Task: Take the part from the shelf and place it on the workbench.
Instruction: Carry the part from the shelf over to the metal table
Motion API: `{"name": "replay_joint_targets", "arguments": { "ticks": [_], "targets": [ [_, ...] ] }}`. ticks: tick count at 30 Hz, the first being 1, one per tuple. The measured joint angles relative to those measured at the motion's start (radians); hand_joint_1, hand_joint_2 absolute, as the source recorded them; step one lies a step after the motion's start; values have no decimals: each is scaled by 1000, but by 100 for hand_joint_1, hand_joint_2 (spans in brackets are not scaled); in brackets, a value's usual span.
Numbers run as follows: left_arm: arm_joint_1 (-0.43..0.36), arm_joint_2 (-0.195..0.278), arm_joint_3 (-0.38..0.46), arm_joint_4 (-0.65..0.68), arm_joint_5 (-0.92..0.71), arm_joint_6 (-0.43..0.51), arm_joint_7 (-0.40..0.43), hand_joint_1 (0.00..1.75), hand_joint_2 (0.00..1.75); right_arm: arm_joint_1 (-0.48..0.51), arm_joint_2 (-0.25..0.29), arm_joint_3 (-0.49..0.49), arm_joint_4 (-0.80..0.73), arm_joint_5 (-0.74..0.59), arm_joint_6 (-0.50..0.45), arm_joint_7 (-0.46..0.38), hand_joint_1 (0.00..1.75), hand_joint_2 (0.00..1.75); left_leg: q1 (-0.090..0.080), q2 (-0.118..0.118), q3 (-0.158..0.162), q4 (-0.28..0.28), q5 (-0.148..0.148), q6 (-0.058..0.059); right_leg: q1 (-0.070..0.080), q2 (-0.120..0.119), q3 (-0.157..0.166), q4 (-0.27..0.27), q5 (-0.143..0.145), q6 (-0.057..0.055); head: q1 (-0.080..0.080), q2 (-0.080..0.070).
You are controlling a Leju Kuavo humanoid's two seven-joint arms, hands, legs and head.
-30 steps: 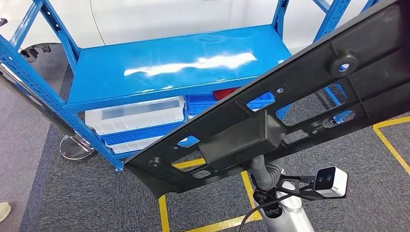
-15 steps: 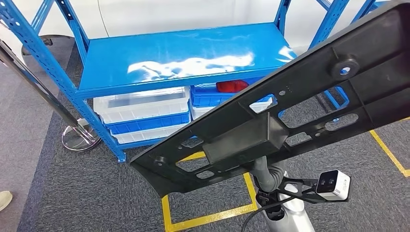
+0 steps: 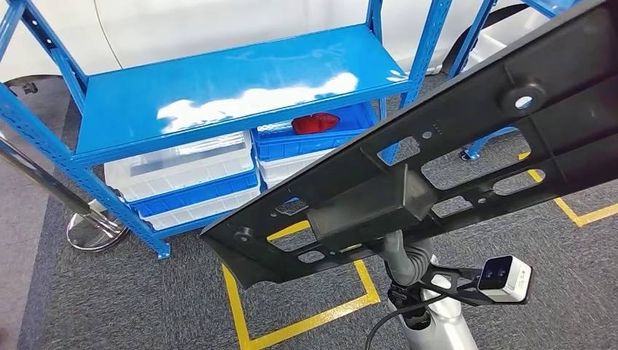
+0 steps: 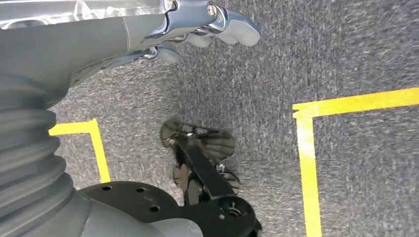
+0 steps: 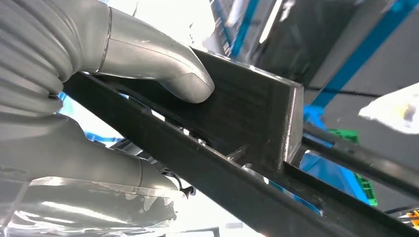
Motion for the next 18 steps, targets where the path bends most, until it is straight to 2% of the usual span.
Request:
{"name": "replay_joint_targets", "arguments": {
  "ticks": [2, 4, 6, 8, 10, 11, 12, 13, 14, 15, 17, 18],
  "targets": [
    [1, 4, 0, 0, -4, 0, 8, 0, 175, 0, 0, 1, -23, 34, -25, -2, 175, 175, 7, -40, 59, -128, 52, 3, 2, 19, -7, 9, 0, 7, 0, 0],
    [-1, 9, -1, 0, -8, 2, 16, 0, 175, 5, -1, 4, -59, 61, -37, -2, 175, 175, 10, -67, 80, -184, 61, 6, 2, 36, -20, 16, 4, 19, 1, 0],
    [-4, 13, -1, 0, -10, 8, 22, 0, 175, 11, -2, 8, -99, 90, -50, -2, 175, 175, 8, -52, 78, -187, 64, 16, 0, 49, -31, 18, 10, 33, 2, 0],
    [-4, 17, -3, 0, -14, 19, 23, 0, 175, 12, -3, 17, -137, 132, -80, -2, 175, 175, 9, -29, 77, -193, 70, 29, 0, 24, -47, 47, -11, 44, 7, 0],
    [-3, 23, -4, 0, -19, 33, 22, 0, 175, 7, -6, 35, -170, 178, -131, -2, 175, 175, 8, -5, 74, -196, 74, 36, -1, -18, -96, 155, -73, 54, 13, 0],
    [-3, 26, -5, 0, -22, 39, 21, 0, 175, 5, -9, 46, -182, 197, -158, -2, 175, 175, 6, 7, 73, -195, 74, 38, -3, -28, -127, 225, -106, 57, 14, 0],
    [-4, 29, -6, 0, -24, 45, 18, 0, 175, 4, -12, 57, -193, 217, -188, -2, 175, 175, 5, 20, 71, -195, 74, 38, -5, -32, -151, 282, -126, 59, 14, 0],
    [-4, 31, -6, 0, -28, 49, 16, 0, 175, 4, -16, 69, -203, 236, -219, -2, 175, 175, 4, 31, 70, -195, 74, 38, -5, -35, -158, 305, -128, 59, 14, 0],
    [-6, 32, -8, 0, -32, 52, 14, 0, 175, 4, -21, 81, -214, 256, -253, -2, 175, 175, 2, 42, 70, -195, 74, 38, -6, -38, -144, 286, -112, 56, 14, 0],
    [-8, 33, -10, 0, -37, 53, 12, 0, 175, 4, -26, 94, -226, 275, -286, -2, 175, 175, 0, 52, 71, -195, 74, 38, -4, -45, -111, 231, -83, 51, 14, 0],
    [-13, 33, -22, 0, -52, 50, 11, 0, 175, 4, -34, 117, -250, 305, -339, -2, 175, 175, -4, 70, 73, -194, 73, 36, 8, -88, -30, 85, -36, 34, 14, 0],
    [-14, 33, -28, 0, -60, 48, 11, 0, 175, 4, -38, 128, -261, 316, -357, -2, 175, 175, -6, 78, 73, -194, 72, 33, 15, -105, -6, 38, -25, 25, 14, 0]
  ]
}}
